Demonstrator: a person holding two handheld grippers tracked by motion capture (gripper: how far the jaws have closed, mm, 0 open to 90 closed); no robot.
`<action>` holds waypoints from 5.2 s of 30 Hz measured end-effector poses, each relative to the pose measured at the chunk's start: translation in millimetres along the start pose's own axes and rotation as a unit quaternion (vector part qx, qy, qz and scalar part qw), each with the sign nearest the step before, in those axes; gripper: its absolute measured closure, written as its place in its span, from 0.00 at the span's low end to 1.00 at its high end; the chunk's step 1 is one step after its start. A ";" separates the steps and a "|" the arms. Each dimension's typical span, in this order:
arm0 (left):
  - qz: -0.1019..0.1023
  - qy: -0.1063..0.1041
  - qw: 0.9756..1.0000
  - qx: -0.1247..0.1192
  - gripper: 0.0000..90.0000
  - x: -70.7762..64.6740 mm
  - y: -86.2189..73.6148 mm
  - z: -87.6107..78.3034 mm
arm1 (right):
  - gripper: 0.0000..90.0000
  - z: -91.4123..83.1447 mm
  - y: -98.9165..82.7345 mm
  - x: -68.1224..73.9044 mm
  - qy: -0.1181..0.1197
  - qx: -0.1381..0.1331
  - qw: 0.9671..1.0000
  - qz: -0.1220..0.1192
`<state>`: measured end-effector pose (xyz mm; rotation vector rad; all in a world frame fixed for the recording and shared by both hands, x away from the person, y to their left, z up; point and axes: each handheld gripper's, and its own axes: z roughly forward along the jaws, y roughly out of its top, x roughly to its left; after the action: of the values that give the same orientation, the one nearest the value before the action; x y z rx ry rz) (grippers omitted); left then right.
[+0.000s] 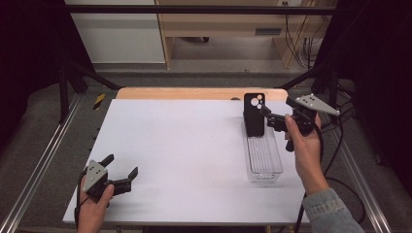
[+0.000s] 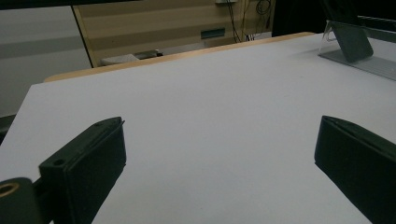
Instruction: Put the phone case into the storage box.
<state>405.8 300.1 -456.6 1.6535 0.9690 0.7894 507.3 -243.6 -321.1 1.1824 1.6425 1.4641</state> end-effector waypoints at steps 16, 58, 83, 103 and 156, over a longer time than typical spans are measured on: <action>-0.007 -0.013 1.000 -0.010 0.02 3.9 -1.1 -15.1 | 0.04 -29.9 -13.4 -18.0 -0.014 -0.006 1.000 0.009; -0.002 -0.026 1.000 -0.009 0.02 -0.1 -1.6 -12.2 | 0.03 -78.0 -66.9 -26.9 -0.027 -0.027 0.999 -0.003; 0.002 -0.030 1.000 -0.006 0.02 -1.8 -1.6 -11.1 | 0.03 -96.9 -110.2 -25.1 -0.022 -0.024 0.999 -0.013; 0.005 -0.033 0.999 -0.010 0.02 -3.5 -0.5 -11.2 | 0.02 -96.7 -127.3 -8.6 0.002 -0.038 0.999 -0.033; 0.018 -0.059 0.997 -0.043 0.02 -6.6 4.4 -16.5 | 0.02 -57.8 -138.4 31.1 0.065 -0.009 0.996 -0.057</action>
<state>389.6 300.8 -448.2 1.6264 0.8148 0.7390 414.4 -235.9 -442.7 0.9849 1.7488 1.5081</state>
